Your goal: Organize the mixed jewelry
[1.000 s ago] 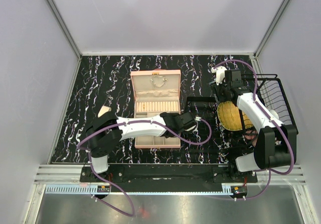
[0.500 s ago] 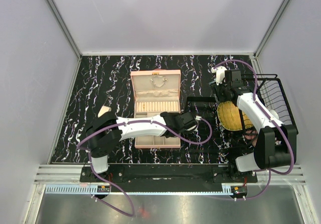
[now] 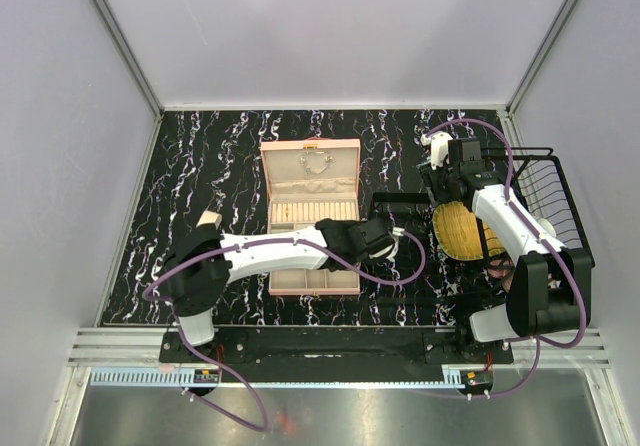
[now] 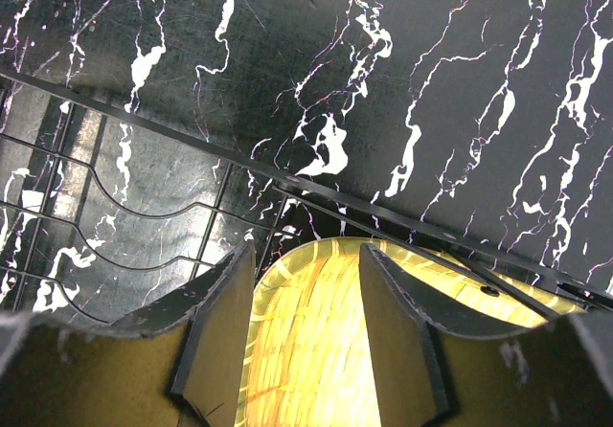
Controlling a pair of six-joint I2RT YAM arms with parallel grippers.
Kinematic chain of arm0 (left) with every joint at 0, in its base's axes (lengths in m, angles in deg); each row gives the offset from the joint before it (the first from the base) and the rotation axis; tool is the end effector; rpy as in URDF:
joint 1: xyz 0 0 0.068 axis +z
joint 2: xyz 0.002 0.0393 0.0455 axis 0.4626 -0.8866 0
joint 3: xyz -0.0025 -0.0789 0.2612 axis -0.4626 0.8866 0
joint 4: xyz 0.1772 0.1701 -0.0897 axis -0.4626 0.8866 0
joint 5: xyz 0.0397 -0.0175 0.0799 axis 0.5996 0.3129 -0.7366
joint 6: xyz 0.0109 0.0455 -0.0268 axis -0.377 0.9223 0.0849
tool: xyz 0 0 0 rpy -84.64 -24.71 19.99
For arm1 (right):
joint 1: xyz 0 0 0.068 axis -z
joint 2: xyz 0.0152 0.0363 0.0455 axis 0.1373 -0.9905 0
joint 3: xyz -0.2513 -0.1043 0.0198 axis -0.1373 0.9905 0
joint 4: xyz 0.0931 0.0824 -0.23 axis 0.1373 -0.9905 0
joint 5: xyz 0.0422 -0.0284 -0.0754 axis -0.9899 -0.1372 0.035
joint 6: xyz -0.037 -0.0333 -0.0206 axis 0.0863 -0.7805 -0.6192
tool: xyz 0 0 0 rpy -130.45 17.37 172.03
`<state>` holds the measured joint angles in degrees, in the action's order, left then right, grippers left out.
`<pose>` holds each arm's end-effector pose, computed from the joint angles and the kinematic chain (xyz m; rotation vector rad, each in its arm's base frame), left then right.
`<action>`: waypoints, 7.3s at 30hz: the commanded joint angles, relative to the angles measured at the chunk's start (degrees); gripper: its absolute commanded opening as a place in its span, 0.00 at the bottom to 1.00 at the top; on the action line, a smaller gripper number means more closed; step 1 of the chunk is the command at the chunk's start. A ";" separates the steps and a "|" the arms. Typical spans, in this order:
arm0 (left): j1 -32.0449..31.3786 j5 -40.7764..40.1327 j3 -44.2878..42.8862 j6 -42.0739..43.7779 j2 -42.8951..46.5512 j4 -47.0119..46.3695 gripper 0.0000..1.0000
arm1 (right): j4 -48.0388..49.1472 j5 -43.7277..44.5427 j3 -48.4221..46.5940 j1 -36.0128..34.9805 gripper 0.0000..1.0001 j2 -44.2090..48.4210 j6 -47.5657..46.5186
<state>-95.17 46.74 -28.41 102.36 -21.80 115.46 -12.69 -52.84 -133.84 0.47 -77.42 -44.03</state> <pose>0.1591 -0.3313 0.2143 1.7613 1.7708 0.5981 0.3012 0.0399 0.2520 -0.5632 2.3477 -0.0703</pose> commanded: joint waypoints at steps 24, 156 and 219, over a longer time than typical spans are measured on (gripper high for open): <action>7.59 8.98 -0.02 -2.38 6.61 -5.78 0.36 | 0.03 -0.81 -2.04 0.92 0.54 0.41 0.59; 75.08 49.77 18.00 -14.33 43.16 -2.80 0.44 | -25.71 -26.04 -6.16 -25.07 0.57 19.14 -10.83; 75.35 46.95 25.30 -11.61 30.60 -14.57 0.47 | 9.17 9.91 -2.12 -61.05 0.48 -19.71 -0.90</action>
<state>-20.18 90.69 -2.12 89.97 10.07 101.90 -6.05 -47.75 -133.89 -60.36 -95.95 -45.48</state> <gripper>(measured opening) 0.471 0.480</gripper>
